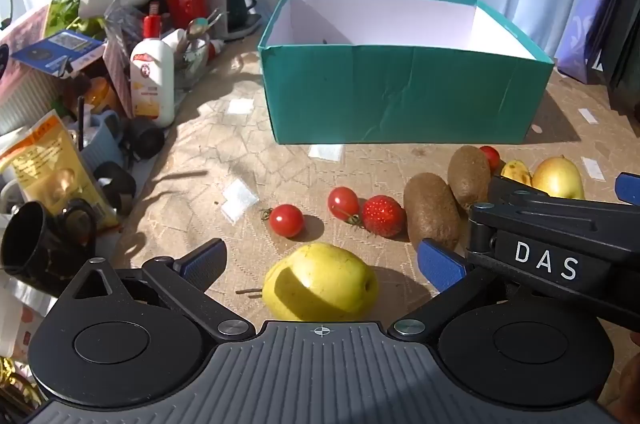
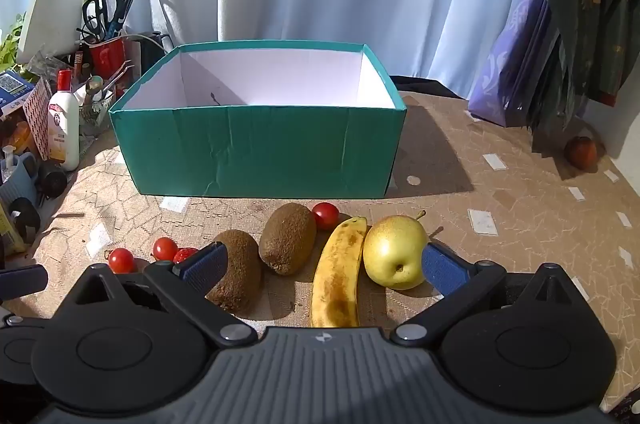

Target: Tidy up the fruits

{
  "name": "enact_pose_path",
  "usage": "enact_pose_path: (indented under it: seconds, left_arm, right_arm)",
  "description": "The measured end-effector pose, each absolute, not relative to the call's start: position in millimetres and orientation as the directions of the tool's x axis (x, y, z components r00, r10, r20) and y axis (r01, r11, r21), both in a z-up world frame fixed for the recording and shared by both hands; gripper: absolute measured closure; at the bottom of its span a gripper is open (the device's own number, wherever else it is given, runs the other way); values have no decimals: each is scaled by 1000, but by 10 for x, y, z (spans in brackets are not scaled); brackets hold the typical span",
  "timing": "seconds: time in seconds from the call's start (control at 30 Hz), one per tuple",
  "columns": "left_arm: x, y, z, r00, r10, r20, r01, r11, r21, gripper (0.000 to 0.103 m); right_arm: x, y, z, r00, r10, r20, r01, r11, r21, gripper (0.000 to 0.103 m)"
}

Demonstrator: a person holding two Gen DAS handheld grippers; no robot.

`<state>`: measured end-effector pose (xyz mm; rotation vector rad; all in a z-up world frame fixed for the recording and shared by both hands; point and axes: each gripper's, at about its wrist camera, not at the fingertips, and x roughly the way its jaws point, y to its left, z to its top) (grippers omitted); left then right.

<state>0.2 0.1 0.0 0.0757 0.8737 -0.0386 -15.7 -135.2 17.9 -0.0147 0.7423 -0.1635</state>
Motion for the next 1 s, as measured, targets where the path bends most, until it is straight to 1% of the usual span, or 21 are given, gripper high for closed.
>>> enact_pose_path:
  seconds: [0.33,1.0]
  left_arm:
    - [3,0,0,641,-3,-767,65,997,51,0]
    - [16,1,-31,636,-5,-771,65,997,46,0]
  right_arm:
    - [-116,-1343,197,726,-141,-673,141,988,-55,0]
    - [-131,-1341,169,728,-151,-668,142,987,-69,0]
